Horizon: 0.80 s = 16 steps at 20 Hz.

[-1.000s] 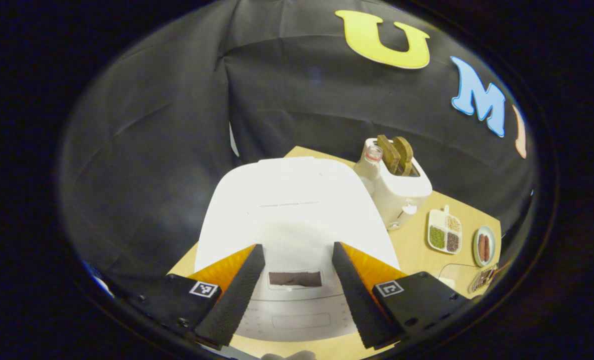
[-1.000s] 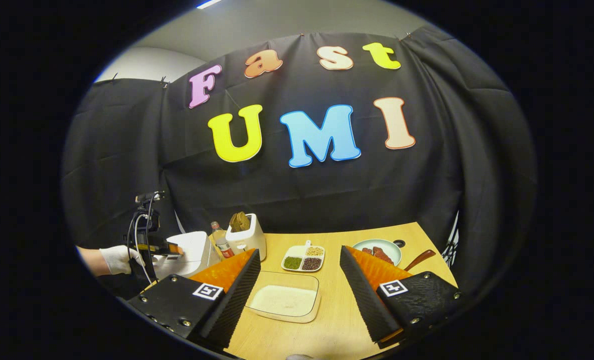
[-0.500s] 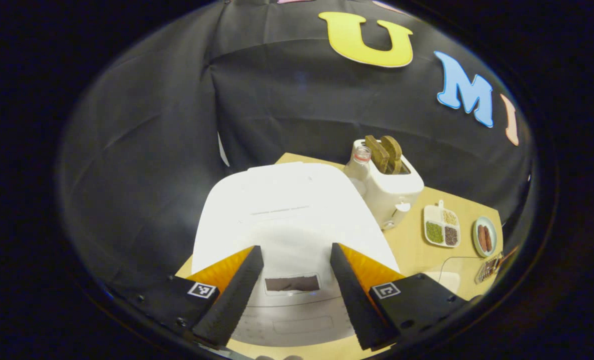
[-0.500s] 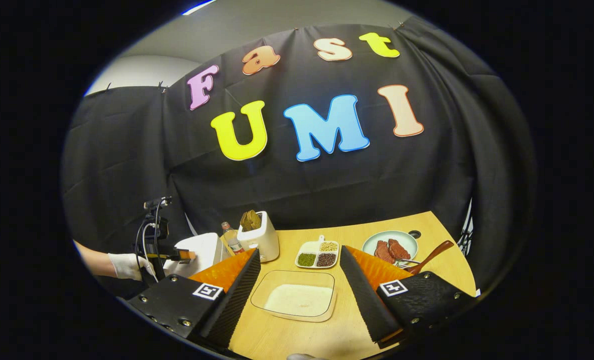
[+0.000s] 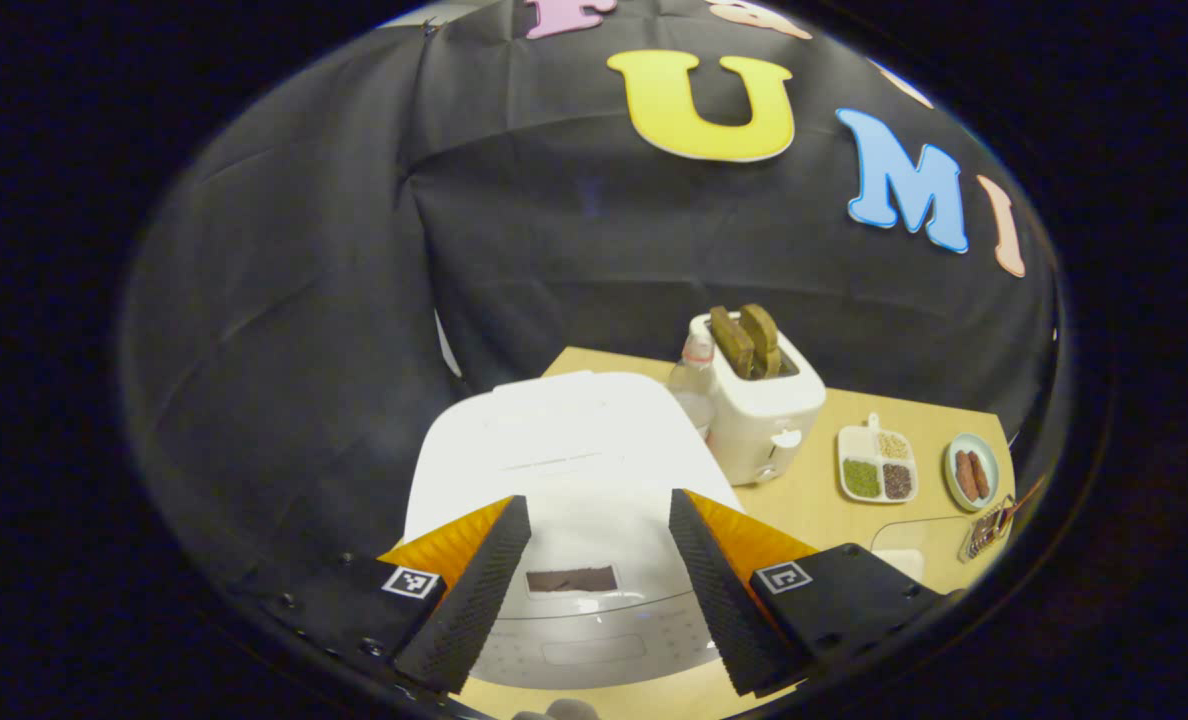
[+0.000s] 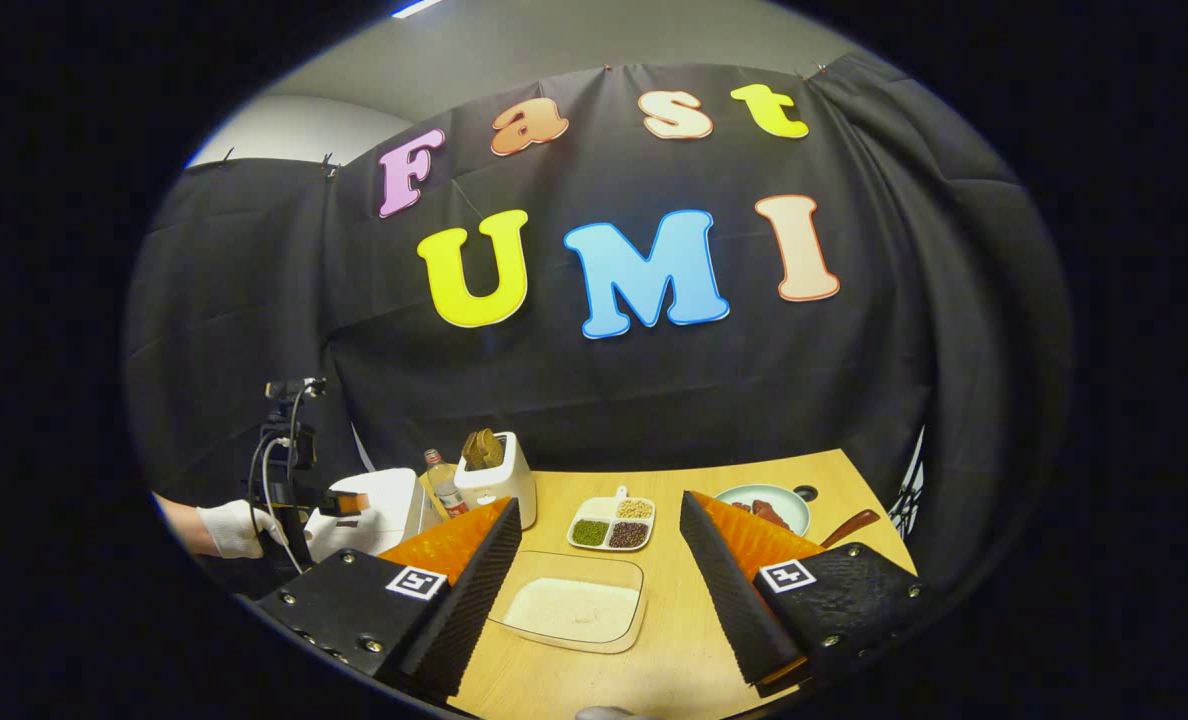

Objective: Close the left gripper, press the button to open the rice cooker; take a wooden spoon from the chopstick holder with the right hand, scoop a spoonful of rice and pour it into the rice cooker, then put the wooden spoon back into the chopstick holder.

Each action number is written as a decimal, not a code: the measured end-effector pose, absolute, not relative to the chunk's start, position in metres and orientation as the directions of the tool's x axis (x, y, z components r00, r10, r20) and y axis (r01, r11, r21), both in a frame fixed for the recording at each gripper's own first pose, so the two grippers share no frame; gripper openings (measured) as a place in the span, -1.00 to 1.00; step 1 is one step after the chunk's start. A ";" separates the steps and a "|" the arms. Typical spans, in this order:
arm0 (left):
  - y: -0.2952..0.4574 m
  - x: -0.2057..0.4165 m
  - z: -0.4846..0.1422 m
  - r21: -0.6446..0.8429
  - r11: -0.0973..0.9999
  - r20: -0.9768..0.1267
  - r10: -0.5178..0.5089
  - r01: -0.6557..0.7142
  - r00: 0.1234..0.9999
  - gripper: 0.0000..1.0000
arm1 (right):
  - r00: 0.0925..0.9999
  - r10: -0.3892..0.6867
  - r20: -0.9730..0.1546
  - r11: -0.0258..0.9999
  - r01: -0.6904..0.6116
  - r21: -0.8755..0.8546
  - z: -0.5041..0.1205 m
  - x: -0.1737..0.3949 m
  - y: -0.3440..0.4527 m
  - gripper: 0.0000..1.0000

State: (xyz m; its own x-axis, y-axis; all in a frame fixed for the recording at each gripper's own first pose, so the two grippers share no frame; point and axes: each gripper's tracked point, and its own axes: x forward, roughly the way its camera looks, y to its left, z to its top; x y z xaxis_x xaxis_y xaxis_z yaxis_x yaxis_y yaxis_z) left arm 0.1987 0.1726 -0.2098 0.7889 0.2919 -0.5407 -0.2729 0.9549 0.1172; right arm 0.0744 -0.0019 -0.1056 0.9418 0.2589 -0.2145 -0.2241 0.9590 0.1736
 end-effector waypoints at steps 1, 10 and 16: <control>0.160 0.197 -0.182 0.106 0.962 -0.491 0.270 -0.251 0.828 0.94 | 0.946 0.252 -0.204 0.960 -0.218 0.175 -0.101 0.074 -0.005 0.95; 0.069 0.111 0.046 0.040 0.995 -0.009 0.095 -0.094 0.995 0.95 | 0.989 0.121 -0.086 0.988 -0.112 0.103 -0.053 0.071 -0.032 0.95; 0.026 0.070 0.088 -0.019 1.000 0.048 0.001 0.000 0.999 0.97 | 0.996 0.072 -0.049 0.996 -0.069 0.059 -0.039 0.063 -0.037 0.95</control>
